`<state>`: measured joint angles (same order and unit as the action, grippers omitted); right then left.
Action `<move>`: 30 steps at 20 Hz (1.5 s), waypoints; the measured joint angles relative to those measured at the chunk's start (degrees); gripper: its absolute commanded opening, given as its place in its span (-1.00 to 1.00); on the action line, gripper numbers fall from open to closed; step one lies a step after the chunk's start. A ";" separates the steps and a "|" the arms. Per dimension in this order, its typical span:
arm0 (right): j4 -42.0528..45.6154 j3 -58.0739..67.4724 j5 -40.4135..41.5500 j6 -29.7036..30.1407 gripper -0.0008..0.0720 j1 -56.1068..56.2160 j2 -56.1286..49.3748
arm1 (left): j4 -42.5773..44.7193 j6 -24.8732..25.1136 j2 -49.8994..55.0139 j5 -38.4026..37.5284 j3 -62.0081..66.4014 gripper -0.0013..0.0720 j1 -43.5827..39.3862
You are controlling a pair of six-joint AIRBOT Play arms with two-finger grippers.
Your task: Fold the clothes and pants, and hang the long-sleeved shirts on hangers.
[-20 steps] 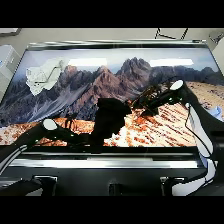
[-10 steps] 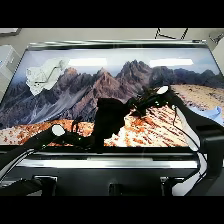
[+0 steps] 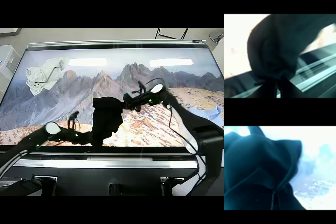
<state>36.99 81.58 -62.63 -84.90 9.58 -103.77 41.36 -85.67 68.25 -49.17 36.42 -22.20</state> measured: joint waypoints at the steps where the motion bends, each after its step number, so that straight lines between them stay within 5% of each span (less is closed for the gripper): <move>1: 2.03 1.86 -0.81 0.09 -0.87 -1.11 1.42 | 2.08 -0.11 -1.97 -0.85 1.88 -0.90 1.62; 6: 9.55 15.37 -3.04 2.64 -0.87 -8.41 14.60 | 12.39 -1.97 -14.45 -3.30 20.65 -0.90 11.80; 13: 20.15 25.66 -0.94 5.90 -0.87 -12.50 39.60 | 15.96 -2.49 -26.12 10.23 51.17 -0.90 17.84; 19: 28.65 26.73 1.66 2.32 -0.87 -12.90 52.30 | 16.31 -2.62 -28.72 19.10 59.08 -0.90 18.43; 25: 30.01 26.84 6.78 1.27 -0.86 -12.94 49.09 | 16.90 -1.64 -23.80 14.60 59.69 -0.90 18.49; 30: 24.92 26.82 11.50 -0.70 -0.86 -12.96 30.23 | 18.18 0.17 -11.69 4.00 51.28 -0.90 18.56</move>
<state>61.91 108.40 -51.13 -85.60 -3.38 -73.54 59.55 -85.49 56.55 -45.17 87.70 -3.64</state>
